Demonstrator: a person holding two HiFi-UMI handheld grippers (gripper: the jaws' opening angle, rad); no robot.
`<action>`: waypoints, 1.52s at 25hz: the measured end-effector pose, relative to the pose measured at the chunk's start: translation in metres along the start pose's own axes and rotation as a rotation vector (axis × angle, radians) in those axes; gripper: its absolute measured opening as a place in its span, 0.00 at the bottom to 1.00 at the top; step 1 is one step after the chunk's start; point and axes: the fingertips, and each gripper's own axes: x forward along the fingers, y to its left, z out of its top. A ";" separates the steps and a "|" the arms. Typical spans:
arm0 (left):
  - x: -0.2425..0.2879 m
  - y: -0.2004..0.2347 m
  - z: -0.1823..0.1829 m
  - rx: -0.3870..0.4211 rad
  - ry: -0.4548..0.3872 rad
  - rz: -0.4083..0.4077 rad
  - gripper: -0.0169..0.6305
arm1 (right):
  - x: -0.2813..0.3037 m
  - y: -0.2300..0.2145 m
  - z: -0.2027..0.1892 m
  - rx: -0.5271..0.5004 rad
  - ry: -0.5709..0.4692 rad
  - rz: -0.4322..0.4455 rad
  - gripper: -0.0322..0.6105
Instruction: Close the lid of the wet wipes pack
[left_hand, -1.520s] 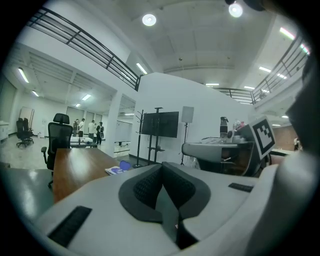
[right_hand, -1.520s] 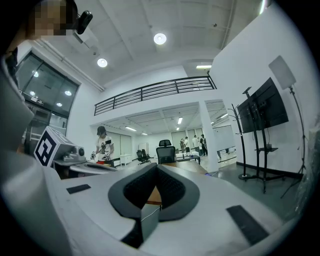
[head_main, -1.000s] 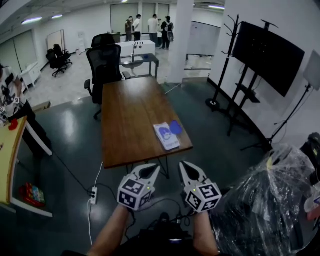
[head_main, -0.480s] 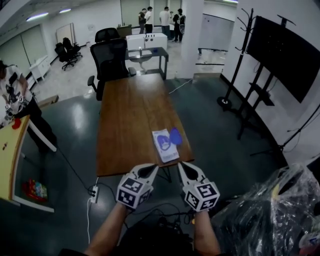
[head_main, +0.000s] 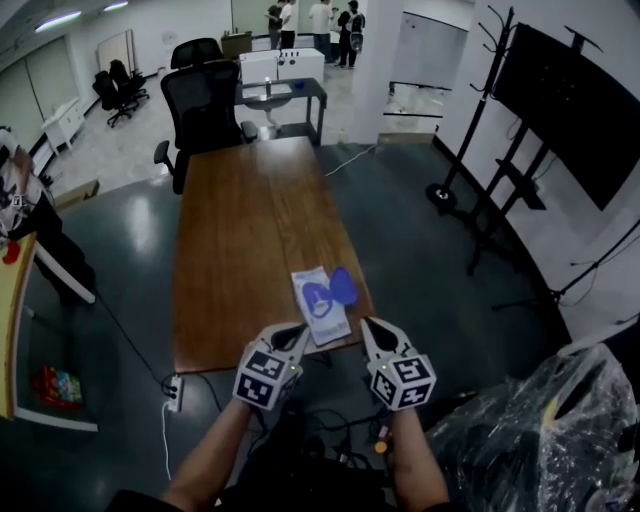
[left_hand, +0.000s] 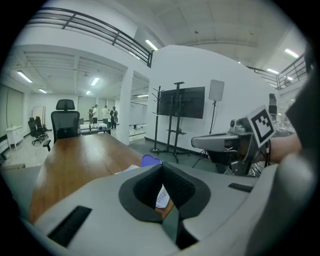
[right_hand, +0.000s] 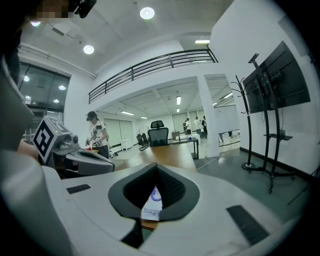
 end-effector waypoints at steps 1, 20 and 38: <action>0.008 0.006 -0.002 -0.004 0.006 -0.004 0.04 | 0.008 -0.007 -0.003 -0.003 0.012 -0.011 0.06; 0.123 0.098 -0.067 -0.053 0.218 -0.071 0.04 | 0.143 -0.125 -0.077 0.114 0.239 -0.229 0.06; 0.126 0.106 -0.086 -0.118 0.252 -0.080 0.04 | 0.173 -0.032 -0.085 0.150 0.320 0.102 0.06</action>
